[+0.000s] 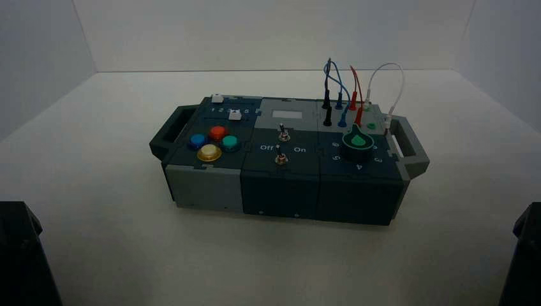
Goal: Flip the top switch on with the left gripper.
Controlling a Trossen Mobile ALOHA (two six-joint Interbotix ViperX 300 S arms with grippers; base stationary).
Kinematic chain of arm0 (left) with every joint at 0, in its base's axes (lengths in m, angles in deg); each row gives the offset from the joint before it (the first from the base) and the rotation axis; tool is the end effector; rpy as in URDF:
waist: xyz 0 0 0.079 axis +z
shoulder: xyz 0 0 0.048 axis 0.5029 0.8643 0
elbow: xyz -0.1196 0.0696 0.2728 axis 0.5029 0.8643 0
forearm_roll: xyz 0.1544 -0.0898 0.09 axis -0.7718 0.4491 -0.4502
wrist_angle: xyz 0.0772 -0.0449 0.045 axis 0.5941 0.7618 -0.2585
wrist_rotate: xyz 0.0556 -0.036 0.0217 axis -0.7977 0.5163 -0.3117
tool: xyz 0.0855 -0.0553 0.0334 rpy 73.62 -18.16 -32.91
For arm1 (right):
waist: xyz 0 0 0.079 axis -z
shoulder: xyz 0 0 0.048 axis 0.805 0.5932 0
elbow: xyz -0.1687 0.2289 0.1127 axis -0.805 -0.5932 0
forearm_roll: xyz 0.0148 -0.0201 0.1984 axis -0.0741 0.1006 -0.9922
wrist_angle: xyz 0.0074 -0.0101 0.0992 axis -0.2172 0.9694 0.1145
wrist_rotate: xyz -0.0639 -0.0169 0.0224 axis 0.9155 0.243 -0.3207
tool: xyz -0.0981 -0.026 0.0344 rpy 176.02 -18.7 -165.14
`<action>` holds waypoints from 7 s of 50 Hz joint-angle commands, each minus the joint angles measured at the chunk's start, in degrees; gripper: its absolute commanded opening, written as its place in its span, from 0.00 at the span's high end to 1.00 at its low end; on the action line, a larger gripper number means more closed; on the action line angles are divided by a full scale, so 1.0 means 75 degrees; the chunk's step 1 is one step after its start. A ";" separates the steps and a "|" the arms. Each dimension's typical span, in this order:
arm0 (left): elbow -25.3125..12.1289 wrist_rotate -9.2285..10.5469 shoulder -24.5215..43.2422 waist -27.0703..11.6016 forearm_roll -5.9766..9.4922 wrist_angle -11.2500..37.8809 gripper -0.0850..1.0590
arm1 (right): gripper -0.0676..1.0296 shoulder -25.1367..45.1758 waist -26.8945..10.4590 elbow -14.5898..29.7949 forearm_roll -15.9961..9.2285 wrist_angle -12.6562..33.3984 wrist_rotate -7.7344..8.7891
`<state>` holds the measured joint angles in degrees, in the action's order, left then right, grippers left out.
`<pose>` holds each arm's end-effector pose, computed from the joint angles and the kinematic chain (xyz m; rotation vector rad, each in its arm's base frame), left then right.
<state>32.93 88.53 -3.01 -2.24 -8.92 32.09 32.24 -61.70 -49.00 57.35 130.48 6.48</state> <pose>0.2226 -0.1603 0.2533 0.1020 0.7845 -0.5886 0.2158 0.0541 0.2395 0.0198 0.9574 0.2391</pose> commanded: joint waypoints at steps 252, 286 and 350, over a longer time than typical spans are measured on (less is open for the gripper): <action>-0.1242 0.3785 0.4898 -0.1582 -0.0152 0.0105 0.95 | 0.96 0.6715 -0.1090 -0.0773 -0.0059 -0.3645 -0.0773; -0.1605 0.3738 0.5965 -0.1945 -0.0094 -0.0305 0.95 | 0.96 0.6750 -0.1090 -0.0844 0.0012 -0.3891 -0.0750; -0.1676 0.3738 0.6457 -0.2297 -0.0117 -0.0363 0.95 | 0.96 0.6773 -0.1090 -0.0961 0.0012 -0.3973 -0.0727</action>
<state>22.12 116.56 45.77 -19.38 -9.62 29.63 80.84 -70.05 -55.24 56.47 102.62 -0.02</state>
